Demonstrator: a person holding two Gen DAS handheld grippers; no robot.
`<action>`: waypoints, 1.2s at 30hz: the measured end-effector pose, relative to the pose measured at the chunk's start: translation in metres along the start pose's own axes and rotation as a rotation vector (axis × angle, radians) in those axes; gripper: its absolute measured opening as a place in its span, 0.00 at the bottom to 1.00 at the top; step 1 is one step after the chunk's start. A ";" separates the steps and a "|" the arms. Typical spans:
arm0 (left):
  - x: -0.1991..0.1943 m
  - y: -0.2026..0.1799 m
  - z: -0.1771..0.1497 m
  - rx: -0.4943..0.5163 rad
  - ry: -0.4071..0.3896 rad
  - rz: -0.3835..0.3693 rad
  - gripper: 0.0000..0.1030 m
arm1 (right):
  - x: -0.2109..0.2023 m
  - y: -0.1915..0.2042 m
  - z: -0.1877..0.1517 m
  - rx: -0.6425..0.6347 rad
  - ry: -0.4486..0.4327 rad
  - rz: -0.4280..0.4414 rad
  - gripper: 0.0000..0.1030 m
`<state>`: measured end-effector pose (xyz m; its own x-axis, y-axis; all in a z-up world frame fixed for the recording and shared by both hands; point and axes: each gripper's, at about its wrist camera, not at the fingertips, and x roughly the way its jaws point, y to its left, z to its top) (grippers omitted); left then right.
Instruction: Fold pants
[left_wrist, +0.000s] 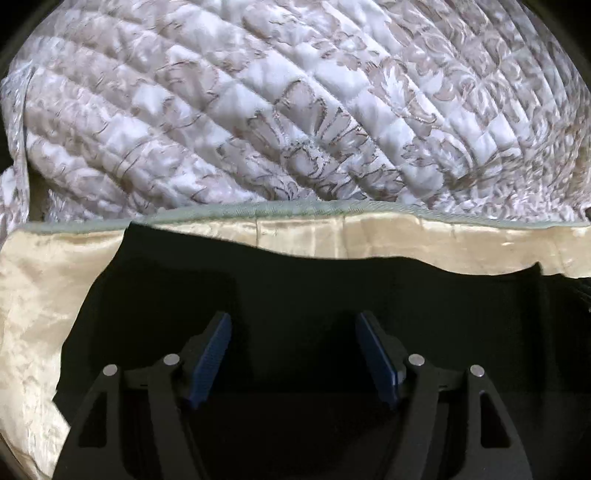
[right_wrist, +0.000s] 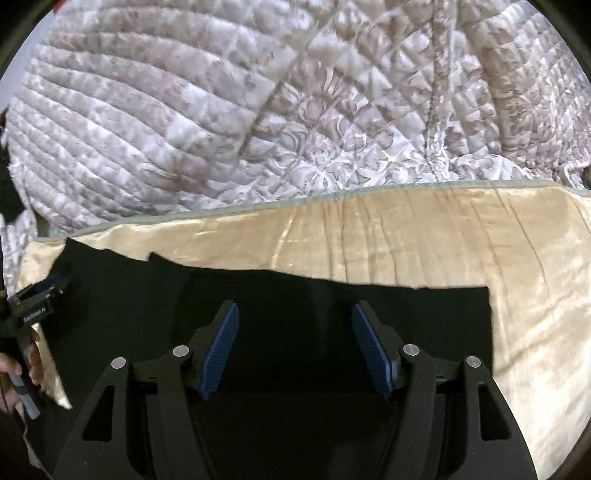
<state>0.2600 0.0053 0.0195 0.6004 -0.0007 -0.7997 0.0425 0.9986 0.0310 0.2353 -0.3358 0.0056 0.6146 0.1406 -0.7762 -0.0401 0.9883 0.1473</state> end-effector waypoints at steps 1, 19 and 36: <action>0.001 -0.002 0.000 0.009 -0.012 0.007 0.71 | 0.007 0.001 0.000 -0.009 0.020 -0.011 0.62; -0.076 -0.009 -0.024 0.025 -0.141 -0.019 0.02 | -0.035 0.013 -0.004 -0.027 -0.082 0.077 0.06; -0.229 0.025 -0.208 -0.135 -0.181 -0.169 0.02 | -0.197 0.013 -0.180 0.070 -0.216 0.222 0.06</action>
<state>-0.0425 0.0419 0.0783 0.7271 -0.1656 -0.6663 0.0553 0.9815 -0.1835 -0.0284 -0.3397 0.0499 0.7506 0.3288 -0.5732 -0.1418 0.9274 0.3463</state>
